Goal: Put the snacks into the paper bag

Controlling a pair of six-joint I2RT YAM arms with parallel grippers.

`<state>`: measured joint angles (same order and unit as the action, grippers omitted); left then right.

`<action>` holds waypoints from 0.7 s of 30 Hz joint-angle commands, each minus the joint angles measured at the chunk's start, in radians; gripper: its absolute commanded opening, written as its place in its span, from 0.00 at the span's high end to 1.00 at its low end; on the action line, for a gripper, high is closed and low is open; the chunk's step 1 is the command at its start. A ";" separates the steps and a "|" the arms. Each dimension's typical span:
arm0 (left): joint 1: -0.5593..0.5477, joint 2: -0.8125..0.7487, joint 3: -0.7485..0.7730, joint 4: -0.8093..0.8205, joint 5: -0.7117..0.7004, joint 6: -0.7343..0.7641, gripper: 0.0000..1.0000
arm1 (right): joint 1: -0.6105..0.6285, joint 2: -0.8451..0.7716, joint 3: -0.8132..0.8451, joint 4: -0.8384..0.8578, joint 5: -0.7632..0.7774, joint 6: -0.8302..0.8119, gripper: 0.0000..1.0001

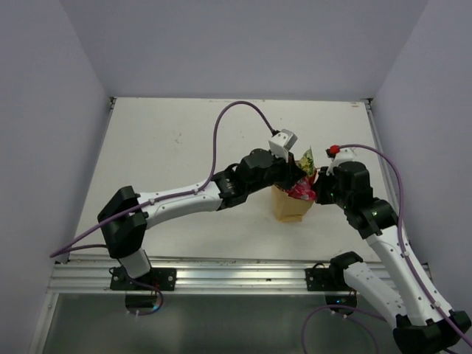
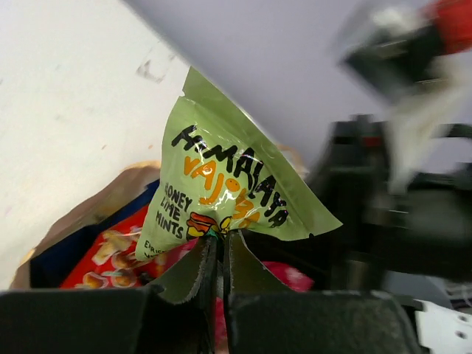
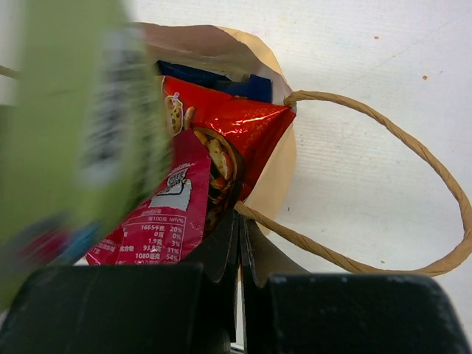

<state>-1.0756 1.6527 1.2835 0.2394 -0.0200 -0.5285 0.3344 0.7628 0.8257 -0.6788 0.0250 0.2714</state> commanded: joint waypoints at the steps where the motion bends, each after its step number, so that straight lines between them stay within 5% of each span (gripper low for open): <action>1: 0.031 0.093 0.049 -0.168 -0.066 -0.037 1.00 | 0.009 -0.002 -0.005 0.004 -0.043 -0.006 1.00; 21: 0.029 0.255 0.430 -0.821 -0.084 -0.044 1.00 | 0.009 0.001 -0.003 0.001 -0.036 -0.005 1.00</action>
<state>-1.0428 1.8530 1.6348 -0.4076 -0.1188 -0.5903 0.3397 0.7635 0.8257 -0.6720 0.0082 0.2687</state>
